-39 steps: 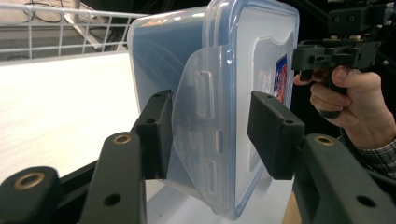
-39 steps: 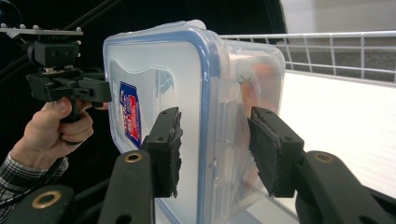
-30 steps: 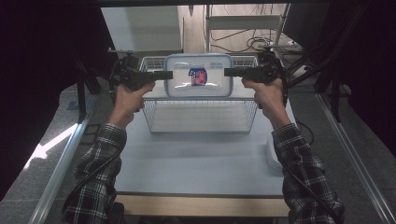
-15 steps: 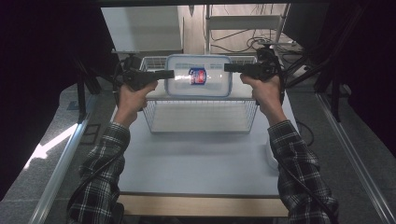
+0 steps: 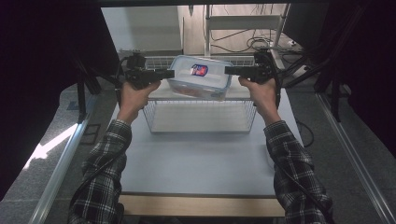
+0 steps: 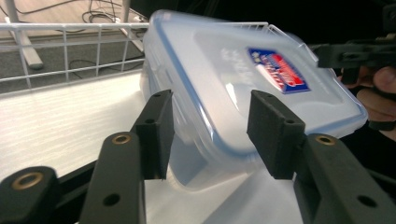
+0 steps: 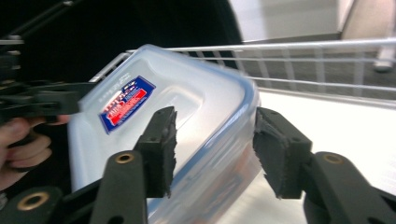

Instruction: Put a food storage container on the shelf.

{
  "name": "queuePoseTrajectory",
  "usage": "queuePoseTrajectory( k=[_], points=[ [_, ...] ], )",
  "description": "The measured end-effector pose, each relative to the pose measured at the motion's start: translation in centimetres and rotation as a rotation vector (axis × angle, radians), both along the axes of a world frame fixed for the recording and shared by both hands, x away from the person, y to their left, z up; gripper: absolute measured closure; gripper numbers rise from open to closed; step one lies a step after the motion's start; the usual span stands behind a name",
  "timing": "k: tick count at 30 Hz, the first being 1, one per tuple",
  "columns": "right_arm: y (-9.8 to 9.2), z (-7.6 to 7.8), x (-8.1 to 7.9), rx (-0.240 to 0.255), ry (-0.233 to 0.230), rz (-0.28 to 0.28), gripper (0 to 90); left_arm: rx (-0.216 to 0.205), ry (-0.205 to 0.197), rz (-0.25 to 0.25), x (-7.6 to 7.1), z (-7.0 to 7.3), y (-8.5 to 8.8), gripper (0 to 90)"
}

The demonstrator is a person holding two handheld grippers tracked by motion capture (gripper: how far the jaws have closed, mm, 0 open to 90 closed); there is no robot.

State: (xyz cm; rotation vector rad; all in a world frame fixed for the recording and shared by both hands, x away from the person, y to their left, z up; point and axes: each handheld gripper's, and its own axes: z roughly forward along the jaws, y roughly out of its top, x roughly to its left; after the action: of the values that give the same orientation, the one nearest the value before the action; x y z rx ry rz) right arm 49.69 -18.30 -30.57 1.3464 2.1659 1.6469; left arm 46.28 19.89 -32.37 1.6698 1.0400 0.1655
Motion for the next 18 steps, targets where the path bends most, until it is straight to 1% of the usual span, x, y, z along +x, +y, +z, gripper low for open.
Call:
queuePoseTrajectory(
  k=[1, 2, 3, 4, 6, 8, 9, 10, 12, 15, 16, 17, 18],
  points=[
    [-0.2, -0.2, 0.1, -0.010, -0.002, -0.013, 55.0, 0.000, -0.007, 0.002, -0.1, 0.0, -0.1, 53.2],
    [-0.4, -0.3, 0.2, 0.005, -0.007, -0.017, 57.2, 0.004, -0.010, 0.006, -0.1, 0.0, -0.2, 53.1],
    [-0.5, -0.3, 0.3, 0.011, -0.008, -0.019, 57.7, 0.007, -0.012, 0.008, -0.2, 0.0, -0.2, 53.1],
    [-0.4, -0.3, 0.3, 0.000, -0.016, -0.021, 58.4, 0.006, -0.012, 0.011, -0.2, 0.0, -0.2, 53.1],
    [-0.1, 0.1, -0.1, -0.044, -0.046, -0.043, 61.0, 0.006, -0.018, 0.016, -0.3, 0.0, -0.2, 53.1],
    [0.1, 0.6, -0.8, -0.102, -0.088, -0.056, 63.3, 0.018, -0.035, 0.021, -0.5, 0.0, -0.3, 53.1],
    [0.1, 0.6, -1.1, -0.105, -0.100, -0.055, 65.2, 0.026, -0.047, 0.024, -0.7, 0.0, -0.3, 53.0],
    [0.0, 0.8, -1.6, -0.104, -0.112, -0.046, 67.2, 0.029, -0.057, 0.021, -0.8, 0.0, -0.3, 53.3],
    [-0.1, 1.0, -2.9, -0.130, -0.154, -0.036, 71.3, 0.012, -0.066, 0.017, -1.0, -0.1, -0.1, 54.9],
    [-0.3, 0.6, -5.1, -0.150, -0.192, -0.012, 80.1, 0.009, -0.082, 0.015, -1.6, -0.1, 0.3, 59.9],
    [-0.4, 0.4, -5.9, -0.155, -0.206, -0.007, 83.7, 0.018, -0.089, 0.017, -1.9, -0.1, 0.4, 61.8],
    [-0.5, 0.1, -6.6, -0.152, -0.207, 0.006, 85.8, 0.038, -0.101, 0.026, -2.2, 0.0, 0.6, 63.6],
    [-0.5, -0.4, -7.5, -0.152, -0.201, 0.024, 87.6, 0.047, -0.109, 0.034, -2.4, 0.0, 0.7, 65.7]
  ],
)
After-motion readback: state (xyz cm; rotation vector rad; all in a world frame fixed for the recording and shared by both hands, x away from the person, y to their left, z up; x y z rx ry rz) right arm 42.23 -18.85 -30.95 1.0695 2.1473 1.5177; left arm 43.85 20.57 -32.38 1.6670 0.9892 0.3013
